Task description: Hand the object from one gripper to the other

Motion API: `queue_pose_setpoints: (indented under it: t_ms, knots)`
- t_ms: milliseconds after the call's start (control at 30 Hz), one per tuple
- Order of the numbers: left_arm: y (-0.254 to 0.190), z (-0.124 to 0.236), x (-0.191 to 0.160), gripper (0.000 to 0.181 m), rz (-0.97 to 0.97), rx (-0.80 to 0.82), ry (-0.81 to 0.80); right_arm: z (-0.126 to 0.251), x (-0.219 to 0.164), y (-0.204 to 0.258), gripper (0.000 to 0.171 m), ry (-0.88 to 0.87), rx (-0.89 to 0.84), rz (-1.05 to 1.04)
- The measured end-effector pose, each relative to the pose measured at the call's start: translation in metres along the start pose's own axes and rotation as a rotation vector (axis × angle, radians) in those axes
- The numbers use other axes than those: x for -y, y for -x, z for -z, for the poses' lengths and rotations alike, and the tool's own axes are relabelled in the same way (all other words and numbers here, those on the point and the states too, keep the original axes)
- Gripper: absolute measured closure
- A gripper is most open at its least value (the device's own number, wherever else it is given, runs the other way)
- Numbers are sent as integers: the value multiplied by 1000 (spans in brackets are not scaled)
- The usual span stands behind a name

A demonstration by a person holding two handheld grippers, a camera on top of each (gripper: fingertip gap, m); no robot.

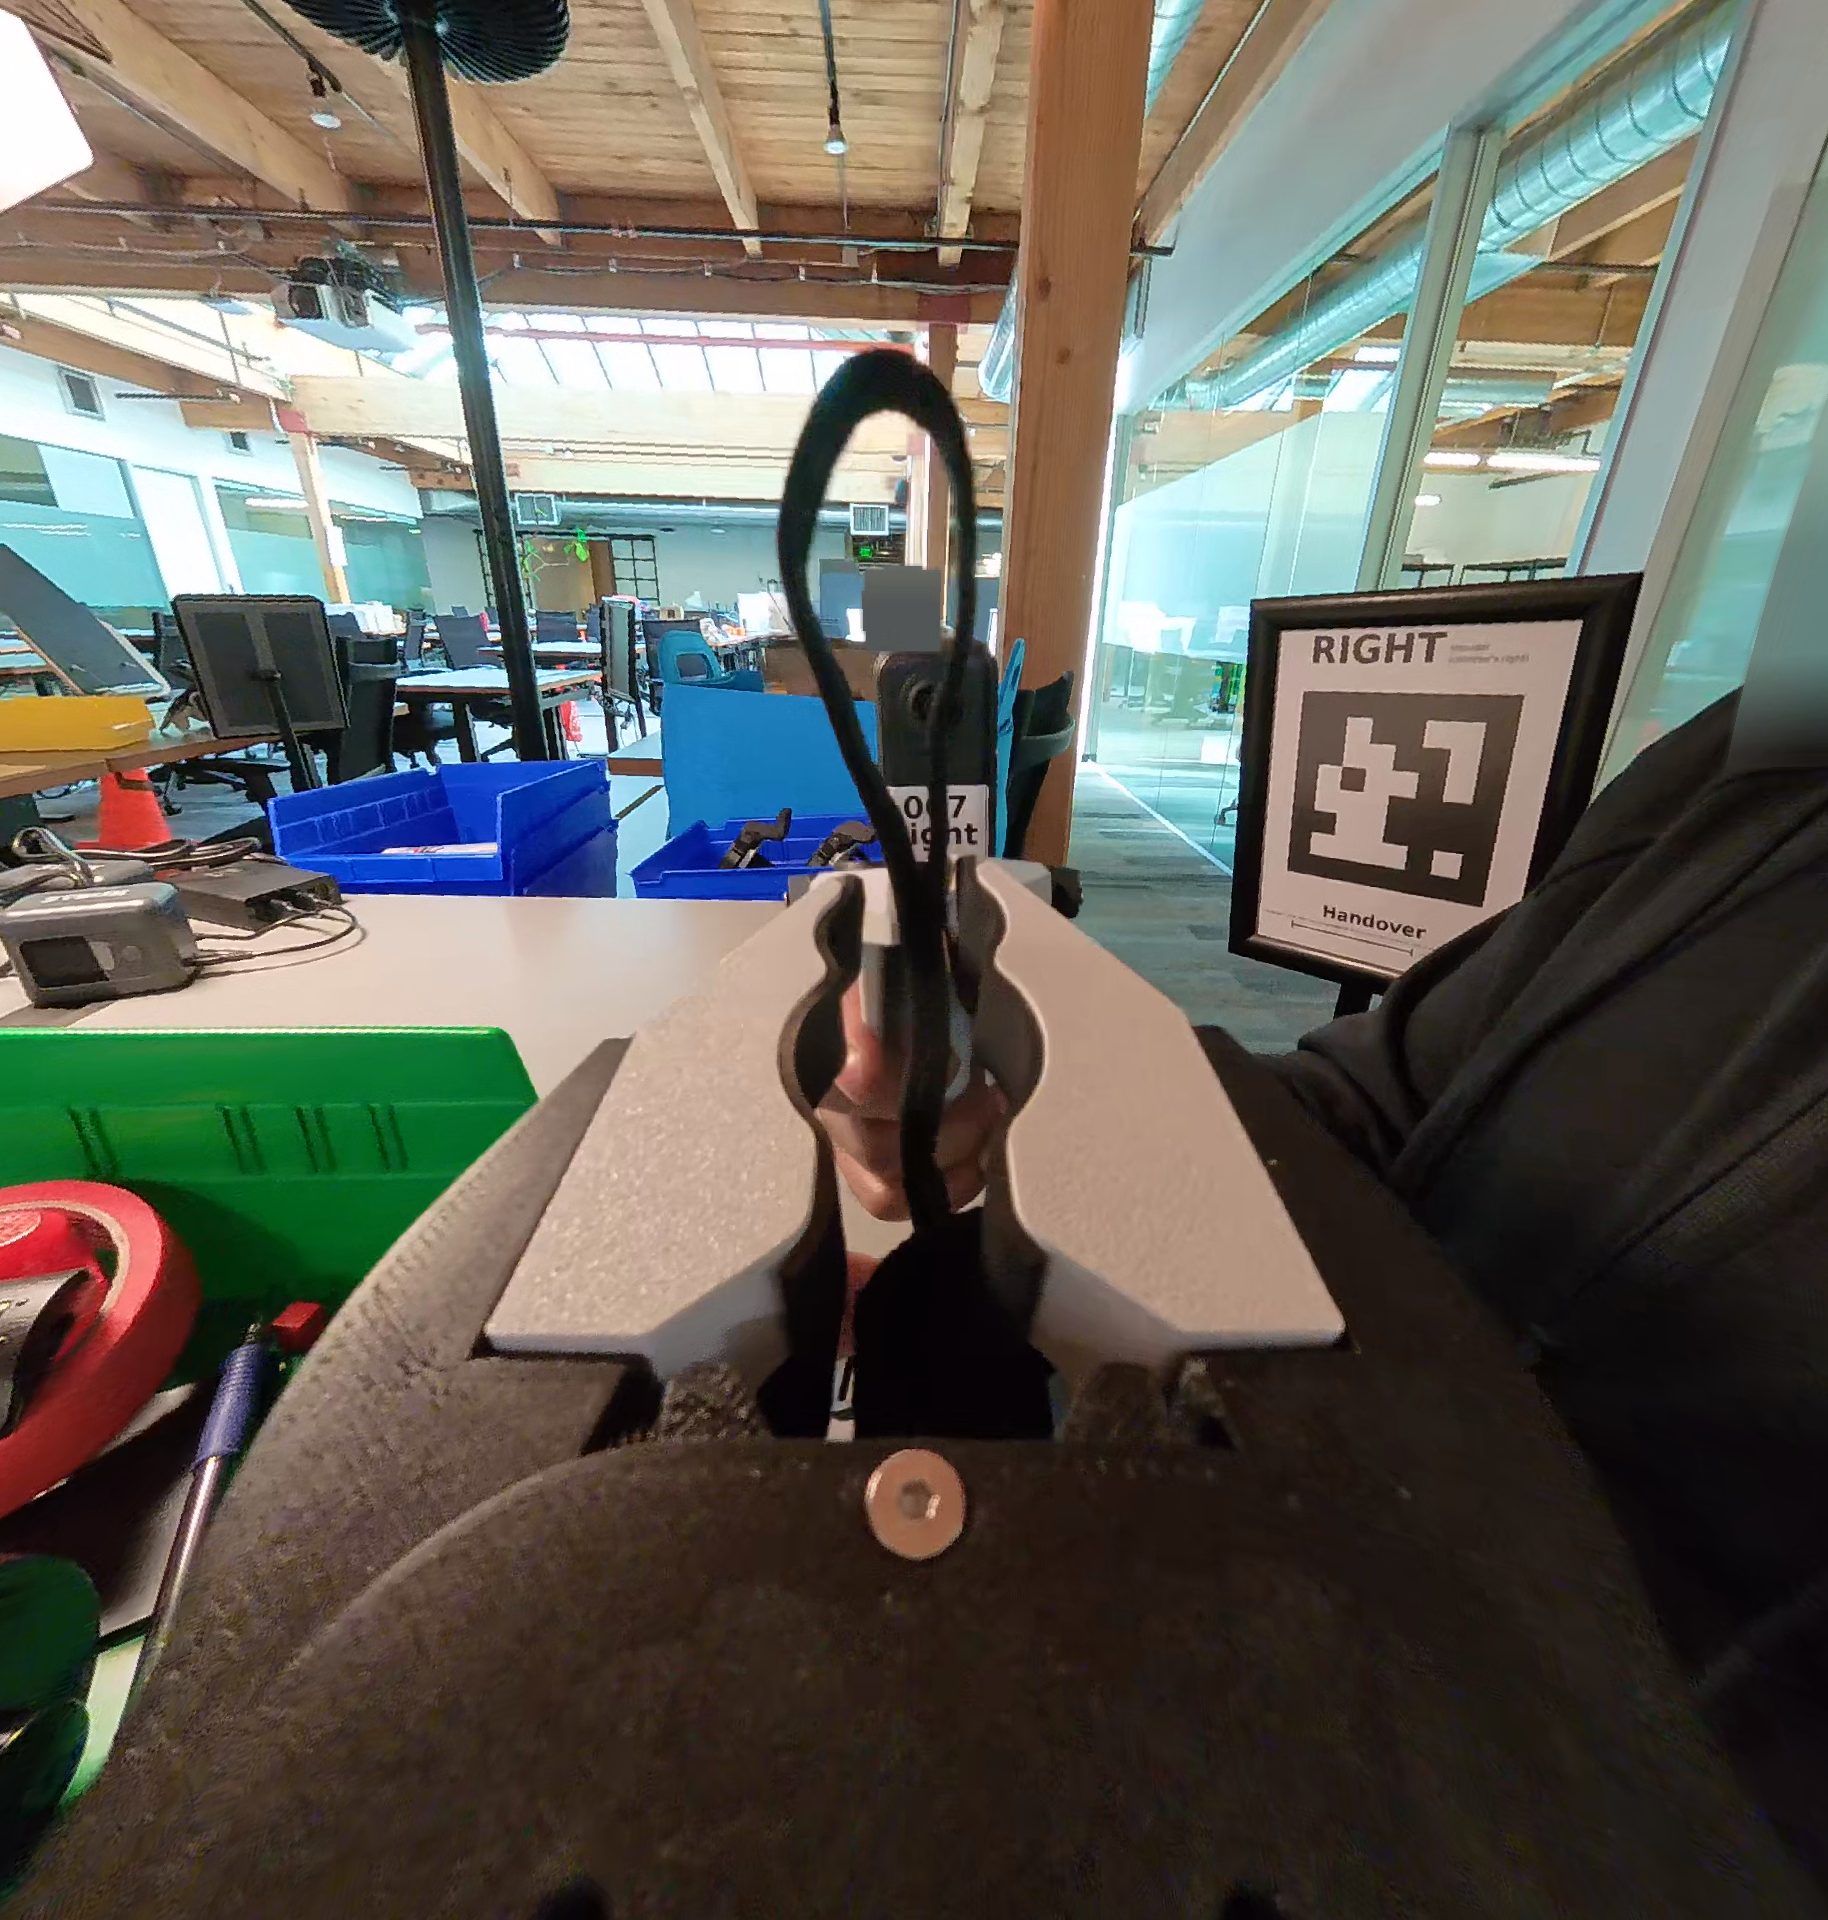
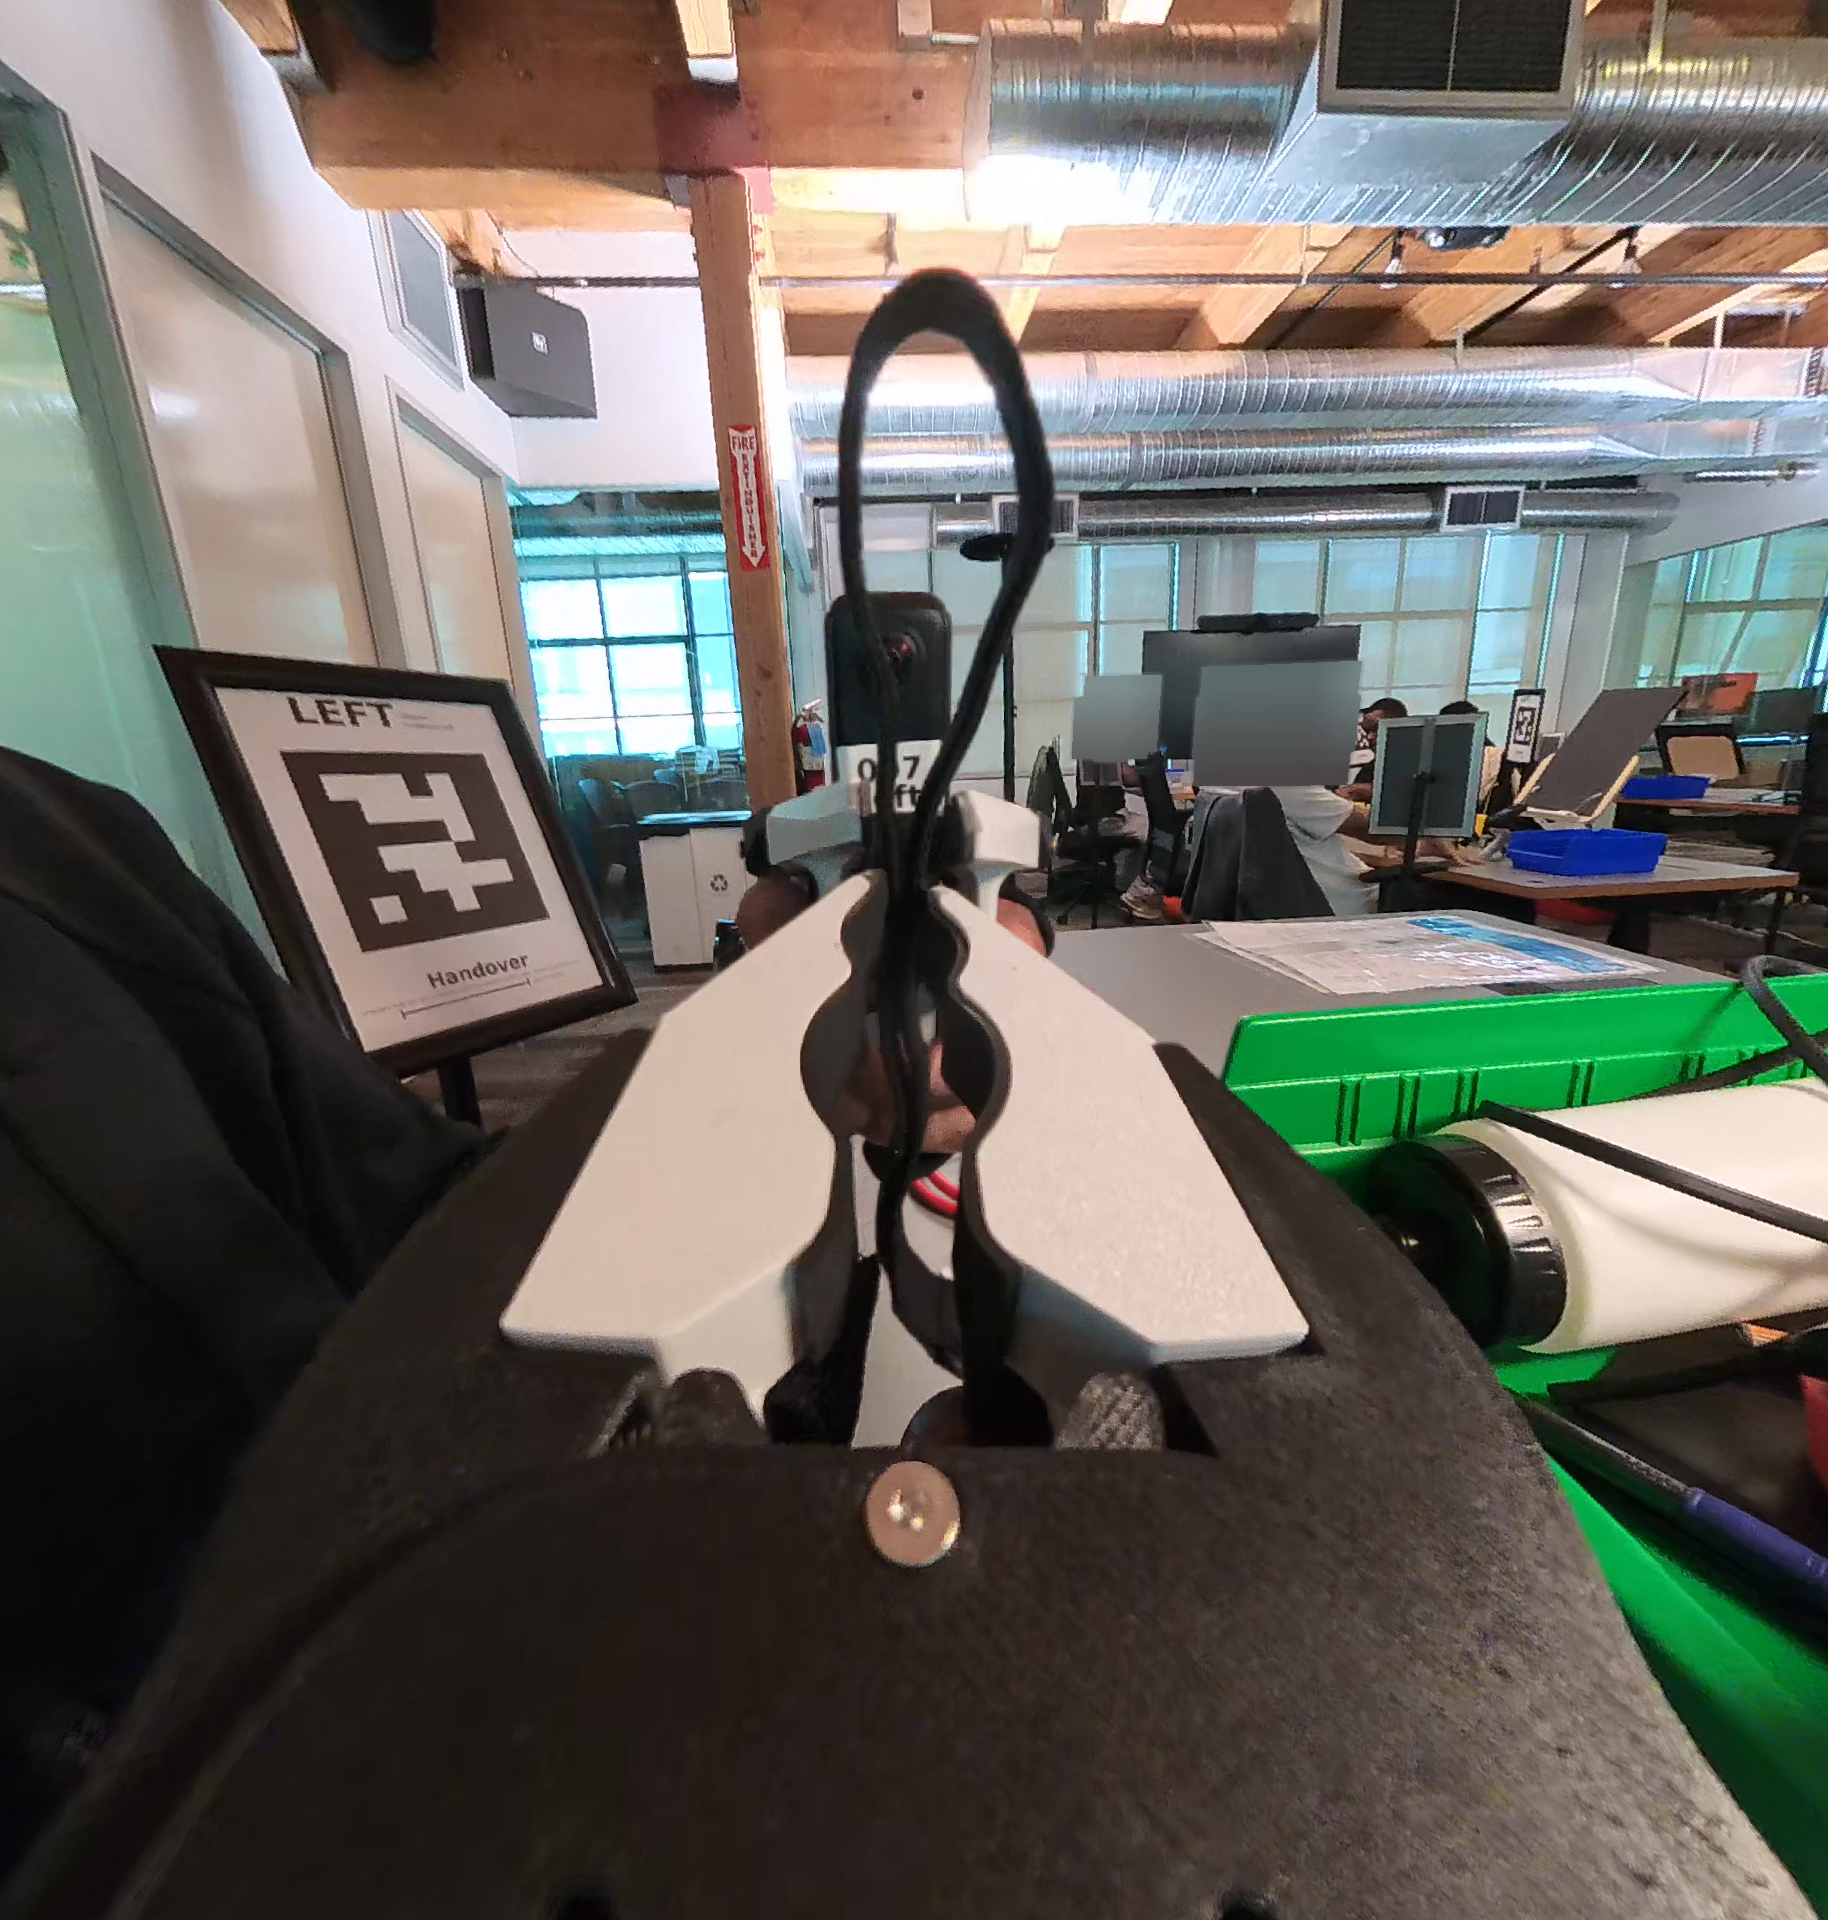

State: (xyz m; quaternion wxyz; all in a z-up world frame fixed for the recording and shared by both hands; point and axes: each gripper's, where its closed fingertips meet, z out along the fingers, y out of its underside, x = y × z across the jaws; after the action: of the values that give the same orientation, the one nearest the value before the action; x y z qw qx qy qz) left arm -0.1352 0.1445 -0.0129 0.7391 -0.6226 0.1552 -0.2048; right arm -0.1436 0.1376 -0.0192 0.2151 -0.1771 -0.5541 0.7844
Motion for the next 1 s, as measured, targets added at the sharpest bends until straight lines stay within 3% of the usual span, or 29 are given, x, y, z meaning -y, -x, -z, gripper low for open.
queue_pose_setpoints:
  t_ms: [200,367,467,667,767,933,1000]
  knots:
    - [-5,-1,-3,175,-30,-26,22,3,10,-4,151,-61,-6,-47]
    - [-4,-3,-8,173,-26,-16,47,4,11,-1,165,-64,-5,-5]
    - [0,-2,-5,164,-25,7,31,4,9,-1,165,-50,-1,-11]
    - [-4,-1,-3,175,-44,-16,22,4,14,-1,151,-83,10,-51]
    - [-6,-3,-8,174,-46,-22,49,5,13,0,163,-78,13,-37]
    - [3,-1,-2,162,-30,24,11,3,9,1,165,-48,1,2]
    - [1,0,0,170,-36,11,1,3,9,0,164,-51,-2,-3]
